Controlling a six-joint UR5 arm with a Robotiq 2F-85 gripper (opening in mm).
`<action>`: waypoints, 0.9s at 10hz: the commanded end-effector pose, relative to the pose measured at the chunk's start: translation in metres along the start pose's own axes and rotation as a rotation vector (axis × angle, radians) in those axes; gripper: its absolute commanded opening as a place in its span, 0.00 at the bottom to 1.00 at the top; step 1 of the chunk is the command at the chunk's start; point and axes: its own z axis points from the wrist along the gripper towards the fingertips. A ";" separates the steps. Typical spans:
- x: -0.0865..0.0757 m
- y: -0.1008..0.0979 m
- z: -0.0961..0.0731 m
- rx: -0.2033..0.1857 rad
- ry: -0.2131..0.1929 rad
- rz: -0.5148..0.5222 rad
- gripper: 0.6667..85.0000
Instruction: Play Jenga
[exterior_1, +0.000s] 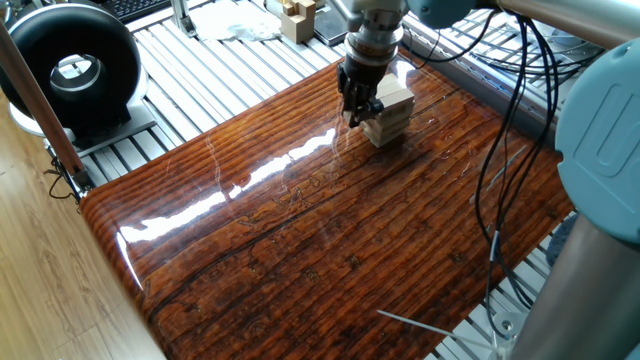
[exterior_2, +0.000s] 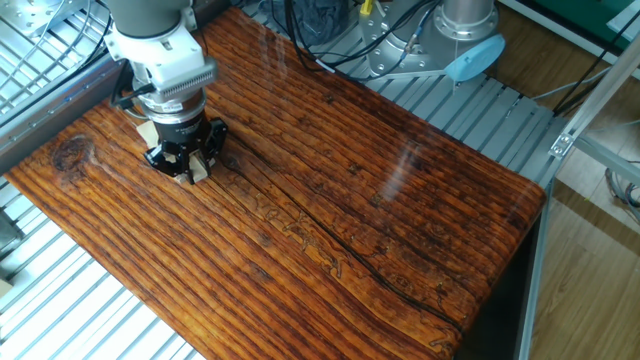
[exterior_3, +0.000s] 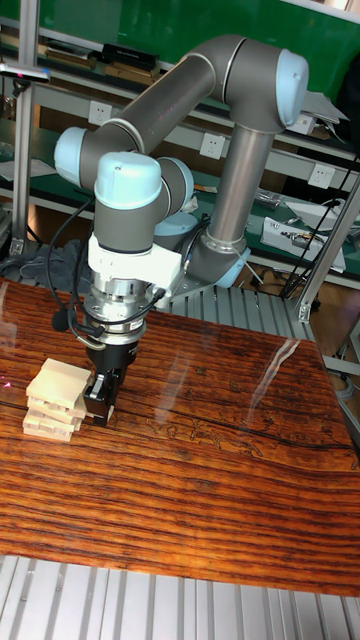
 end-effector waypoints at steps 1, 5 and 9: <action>0.001 0.000 0.000 0.000 -0.017 0.011 0.34; 0.002 0.001 -0.001 -0.003 -0.013 0.009 0.34; 0.003 0.001 -0.005 -0.002 -0.017 -0.004 0.34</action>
